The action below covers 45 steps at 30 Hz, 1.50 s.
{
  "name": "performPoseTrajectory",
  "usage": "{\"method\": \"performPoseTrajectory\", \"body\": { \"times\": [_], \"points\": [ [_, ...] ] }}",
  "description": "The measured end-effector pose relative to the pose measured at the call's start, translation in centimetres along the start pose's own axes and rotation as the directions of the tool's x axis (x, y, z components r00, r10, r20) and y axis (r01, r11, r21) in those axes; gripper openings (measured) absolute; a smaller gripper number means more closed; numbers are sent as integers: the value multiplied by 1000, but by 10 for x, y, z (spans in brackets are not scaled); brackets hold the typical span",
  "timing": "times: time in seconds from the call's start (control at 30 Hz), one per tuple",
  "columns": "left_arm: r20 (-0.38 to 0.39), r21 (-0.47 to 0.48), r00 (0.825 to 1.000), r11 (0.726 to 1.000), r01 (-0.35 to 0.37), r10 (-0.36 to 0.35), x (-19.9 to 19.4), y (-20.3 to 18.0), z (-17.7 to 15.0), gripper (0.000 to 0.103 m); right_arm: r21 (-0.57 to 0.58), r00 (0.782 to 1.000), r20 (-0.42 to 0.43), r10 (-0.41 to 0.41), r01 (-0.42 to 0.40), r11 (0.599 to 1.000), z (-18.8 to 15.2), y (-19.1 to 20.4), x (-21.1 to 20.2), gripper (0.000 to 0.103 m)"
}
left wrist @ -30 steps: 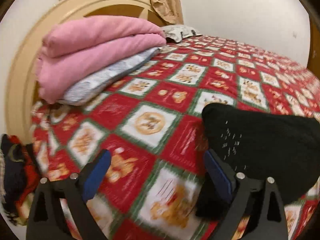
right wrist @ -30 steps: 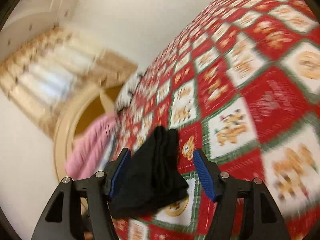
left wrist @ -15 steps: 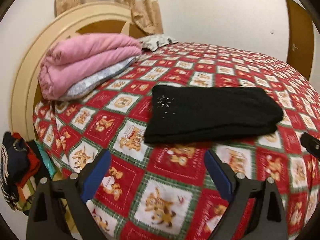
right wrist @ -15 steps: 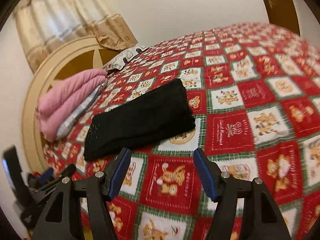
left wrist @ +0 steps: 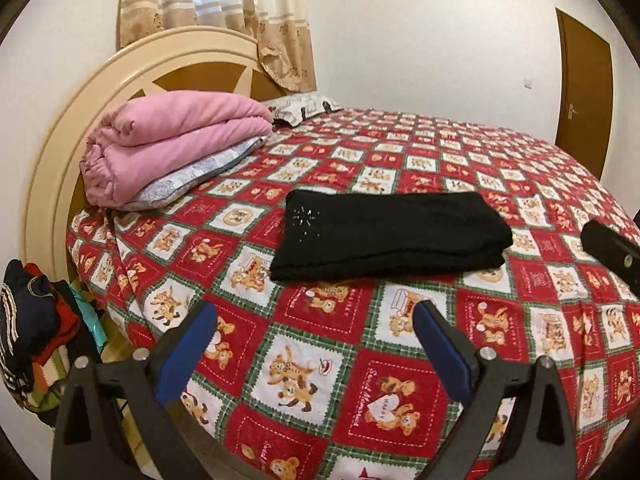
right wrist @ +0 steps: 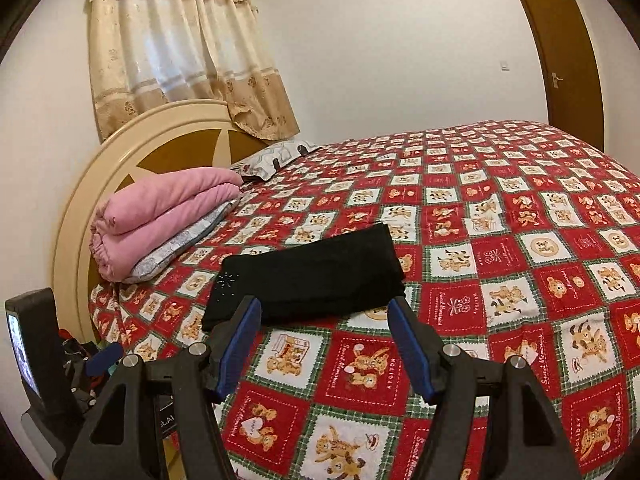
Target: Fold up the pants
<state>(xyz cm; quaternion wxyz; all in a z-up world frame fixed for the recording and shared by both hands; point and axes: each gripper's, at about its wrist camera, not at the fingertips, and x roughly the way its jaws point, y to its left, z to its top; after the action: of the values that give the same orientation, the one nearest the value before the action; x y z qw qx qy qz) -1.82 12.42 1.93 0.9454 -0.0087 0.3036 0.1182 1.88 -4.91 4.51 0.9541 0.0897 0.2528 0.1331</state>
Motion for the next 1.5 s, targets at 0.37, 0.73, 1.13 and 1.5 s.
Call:
{"method": "performPoseTrajectory", "body": {
  "times": [0.37,0.73,1.13,1.5],
  "points": [
    [96,13,995,1000,6,-7,-30,-2,4,102,-7,999,46,-16,17,1000,-2,10,-20,68],
    [97,-3,995,1000,19,-19,-33,-1,6,102,-25,997,78,-7,9,1000,0,17,-30,68],
    [80,3,997,1000,17,-17,-29,-4,3,102,-16,998,67,-3,4,1000,-1,13,-28,69],
    [78,1,997,1000,9,-9,-27,-2,4,102,-6,998,66,-4,4,1000,-1,13,-27,69]
  ]
}}
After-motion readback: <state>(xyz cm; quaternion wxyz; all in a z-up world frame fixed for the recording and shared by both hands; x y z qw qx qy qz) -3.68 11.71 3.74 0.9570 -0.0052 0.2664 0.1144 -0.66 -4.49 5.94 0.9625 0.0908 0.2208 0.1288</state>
